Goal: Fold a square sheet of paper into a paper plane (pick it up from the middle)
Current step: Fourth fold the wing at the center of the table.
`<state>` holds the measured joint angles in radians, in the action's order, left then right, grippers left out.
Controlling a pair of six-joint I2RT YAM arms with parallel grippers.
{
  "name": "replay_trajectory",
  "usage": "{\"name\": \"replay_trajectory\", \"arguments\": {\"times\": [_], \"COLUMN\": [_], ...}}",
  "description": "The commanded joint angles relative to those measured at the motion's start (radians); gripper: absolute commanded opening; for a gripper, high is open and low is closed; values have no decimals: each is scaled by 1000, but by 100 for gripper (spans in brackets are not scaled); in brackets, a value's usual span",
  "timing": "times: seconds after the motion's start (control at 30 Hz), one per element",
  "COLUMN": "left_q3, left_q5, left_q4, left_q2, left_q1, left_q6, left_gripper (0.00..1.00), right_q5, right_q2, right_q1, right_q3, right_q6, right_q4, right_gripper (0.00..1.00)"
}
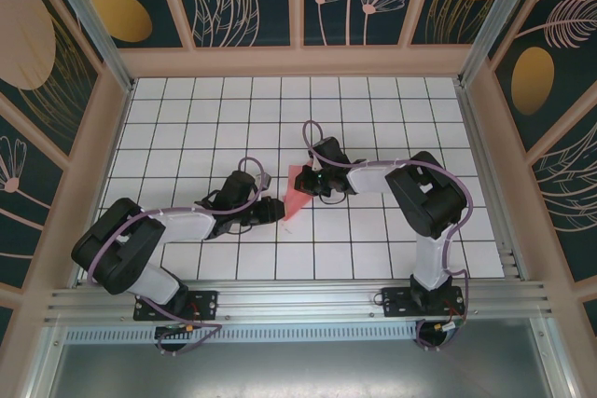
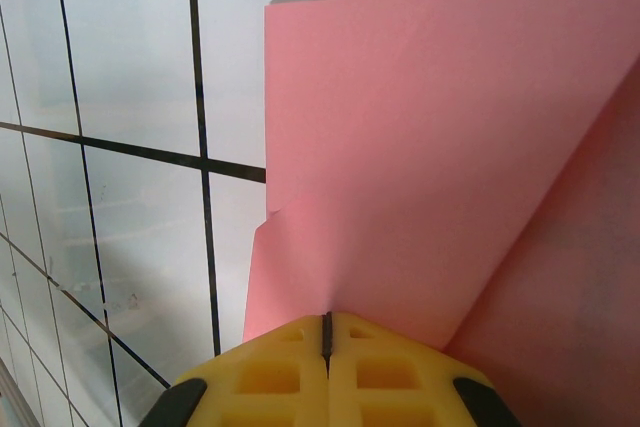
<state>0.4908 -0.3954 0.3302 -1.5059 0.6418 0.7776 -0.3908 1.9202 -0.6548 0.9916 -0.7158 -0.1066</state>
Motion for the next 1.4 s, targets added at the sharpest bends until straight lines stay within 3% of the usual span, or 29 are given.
{"name": "replay_trajectory", "arguments": {"times": [0.0,0.4,0.73,1.03,1.37], "left_q3": [19,42,44,39,57], "left_q5": [17,-38,-47,-37,-93], "left_q4": [-24,8,38,61,119], "left_q2": [4,-60,-114,-93,-161], "left_q1": [6,19,44,49,49], "left_q6": [-20,-36,-74,-66,-63], "left_gripper": [24,8,6,12,0], "right_q5": [39,36,38,27,36], "right_q2": [22,26,29,3,19], "right_q1": [-14,-17,-20,-20,-23], "right_q3": [-25,-29,-31,-25,-43], "right_q6": [11,4,6,19,16], "right_q4": [59,52,53,48,39], "right_gripper": [4,5,5,6,6]}}
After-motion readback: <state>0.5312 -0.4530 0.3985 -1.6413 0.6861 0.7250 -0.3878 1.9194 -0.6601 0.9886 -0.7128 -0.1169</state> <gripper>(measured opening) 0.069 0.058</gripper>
